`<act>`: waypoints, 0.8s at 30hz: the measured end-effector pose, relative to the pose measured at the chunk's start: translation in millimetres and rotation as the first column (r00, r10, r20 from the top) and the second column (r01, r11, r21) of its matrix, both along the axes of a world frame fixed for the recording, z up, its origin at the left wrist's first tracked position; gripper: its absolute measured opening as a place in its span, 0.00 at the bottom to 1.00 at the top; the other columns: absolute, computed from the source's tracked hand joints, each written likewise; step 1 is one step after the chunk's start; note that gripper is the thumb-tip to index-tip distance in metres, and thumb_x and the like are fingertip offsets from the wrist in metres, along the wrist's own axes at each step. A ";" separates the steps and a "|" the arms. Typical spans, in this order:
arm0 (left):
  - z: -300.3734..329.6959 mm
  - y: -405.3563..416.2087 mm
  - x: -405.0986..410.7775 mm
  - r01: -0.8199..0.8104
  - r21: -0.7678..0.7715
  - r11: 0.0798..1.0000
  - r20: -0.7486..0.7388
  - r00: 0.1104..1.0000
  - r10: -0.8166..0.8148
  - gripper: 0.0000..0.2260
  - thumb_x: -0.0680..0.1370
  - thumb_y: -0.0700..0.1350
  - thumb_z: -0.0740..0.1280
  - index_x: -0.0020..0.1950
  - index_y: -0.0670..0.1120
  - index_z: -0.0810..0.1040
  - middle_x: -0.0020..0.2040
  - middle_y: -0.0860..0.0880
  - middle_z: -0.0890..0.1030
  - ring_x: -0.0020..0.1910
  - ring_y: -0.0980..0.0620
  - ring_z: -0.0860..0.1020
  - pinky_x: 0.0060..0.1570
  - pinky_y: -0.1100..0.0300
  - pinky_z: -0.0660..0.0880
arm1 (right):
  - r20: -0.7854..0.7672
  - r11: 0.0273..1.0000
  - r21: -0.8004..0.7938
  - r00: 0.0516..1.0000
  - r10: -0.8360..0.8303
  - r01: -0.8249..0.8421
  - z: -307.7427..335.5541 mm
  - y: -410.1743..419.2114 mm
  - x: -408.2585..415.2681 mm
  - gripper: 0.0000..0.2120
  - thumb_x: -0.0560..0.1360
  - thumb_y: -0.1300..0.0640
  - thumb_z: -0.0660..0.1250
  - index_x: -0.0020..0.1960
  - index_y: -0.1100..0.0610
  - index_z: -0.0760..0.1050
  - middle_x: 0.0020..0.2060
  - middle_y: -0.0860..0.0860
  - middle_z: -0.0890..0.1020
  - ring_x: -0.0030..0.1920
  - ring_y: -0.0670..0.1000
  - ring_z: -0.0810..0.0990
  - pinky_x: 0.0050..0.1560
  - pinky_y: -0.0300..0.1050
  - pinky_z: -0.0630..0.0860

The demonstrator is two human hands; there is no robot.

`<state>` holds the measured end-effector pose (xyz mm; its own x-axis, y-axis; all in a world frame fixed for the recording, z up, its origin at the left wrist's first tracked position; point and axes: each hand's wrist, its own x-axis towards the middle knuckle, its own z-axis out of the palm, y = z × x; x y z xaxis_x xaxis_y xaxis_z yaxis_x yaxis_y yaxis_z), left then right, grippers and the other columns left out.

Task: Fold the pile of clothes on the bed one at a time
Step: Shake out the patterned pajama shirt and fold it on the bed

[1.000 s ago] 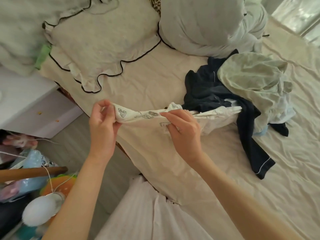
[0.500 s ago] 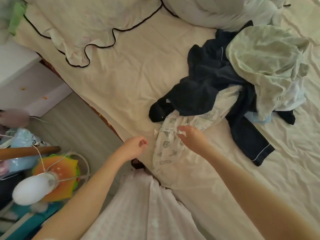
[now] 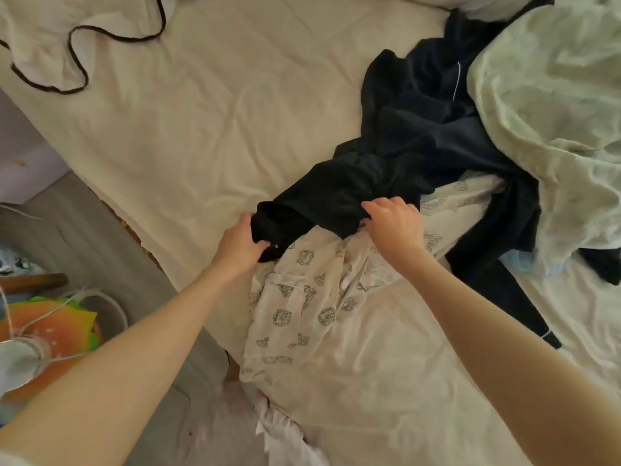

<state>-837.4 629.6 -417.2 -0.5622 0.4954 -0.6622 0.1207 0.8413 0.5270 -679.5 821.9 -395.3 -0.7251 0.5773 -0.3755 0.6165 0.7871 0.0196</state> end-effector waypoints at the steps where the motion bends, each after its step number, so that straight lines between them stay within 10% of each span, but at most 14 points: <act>1: 2.6 10.1 -3.6 -0.065 0.001 0.998 0.066 0.996 0.065 0.16 0.76 0.39 0.67 0.63 0.41 0.71 0.59 0.39 0.76 0.47 0.46 0.78 0.40 0.64 0.77 | -0.092 0.996 -0.055 0.993 -0.072 0.067 5.3 6.7 -3.4 0.14 0.80 0.53 0.60 0.64 0.53 0.74 0.53 0.53 0.80 0.53 0.55 0.77 0.50 0.48 0.73; 6: 62.3 95.7 -40.1 -0.401 0.331 0.854 0.260 0.909 0.326 0.05 0.77 0.35 0.64 0.50 0.43 0.75 0.49 0.45 0.79 0.41 0.51 0.80 0.32 0.65 0.79 | -0.426 0.757 -0.472 0.635 -0.644 0.451 72.0 80.1 -36.3 0.10 0.76 0.61 0.62 0.48 0.62 0.81 0.38 0.58 0.83 0.42 0.57 0.80 0.40 0.35 0.73; 9: 120.3 154.5 -58.5 -0.359 0.573 0.737 0.182 0.932 0.313 0.08 0.76 0.36 0.65 0.43 0.48 0.74 0.43 0.51 0.78 0.43 0.54 0.81 0.36 0.65 0.79 | -0.514 0.594 -0.696 0.298 -0.804 0.402 120.0 124.4 -61.1 0.08 0.74 0.63 0.63 0.46 0.59 0.81 0.40 0.59 0.83 0.45 0.57 0.82 0.52 0.52 0.78; 13: 156.3 194.5 -59.5 -0.201 0.704 0.681 0.113 0.979 0.172 0.13 0.77 0.36 0.64 0.61 0.45 0.74 0.54 0.50 0.78 0.55 0.52 0.78 0.50 0.61 0.78 | -0.616 0.639 -0.741 0.169 -0.769 0.208 155.1 142.8 -78.4 0.13 0.76 0.61 0.64 0.59 0.54 0.78 0.51 0.48 0.82 0.54 0.46 0.79 0.60 0.44 0.75; 16: 139.3 190.8 -47.1 -0.091 0.567 0.819 0.058 0.996 0.070 0.22 0.78 0.38 0.64 0.72 0.46 0.66 0.67 0.48 0.72 0.62 0.51 0.74 0.60 0.58 0.72 | -0.585 0.646 -0.726 0.282 -0.760 0.235 142.3 136.1 -71.6 0.26 0.78 0.57 0.65 0.74 0.56 0.62 0.70 0.51 0.70 0.69 0.46 0.68 0.66 0.36 0.66; 20: 83.4 158.7 -19.2 0.133 0.242 0.961 0.042 0.988 -0.148 0.19 0.79 0.41 0.63 0.70 0.43 0.68 0.69 0.46 0.71 0.65 0.49 0.71 0.63 0.58 0.68 | -0.469 0.810 -0.433 0.668 -0.578 0.396 86.2 109.2 -38.6 0.21 0.79 0.53 0.62 0.71 0.56 0.68 0.67 0.52 0.73 0.65 0.49 0.71 0.62 0.38 0.64; 24: 37.4 134.2 19.2 0.351 0.107 0.930 0.132 0.922 -0.363 0.27 0.79 0.48 0.63 0.76 0.44 0.57 0.75 0.46 0.61 0.73 0.49 0.61 0.69 0.58 0.59 | -0.043 0.964 -0.187 0.979 -0.200 0.189 24.6 68.3 4.2 0.25 0.78 0.45 0.61 0.71 0.55 0.66 0.66 0.52 0.73 0.69 0.53 0.67 0.72 0.53 0.56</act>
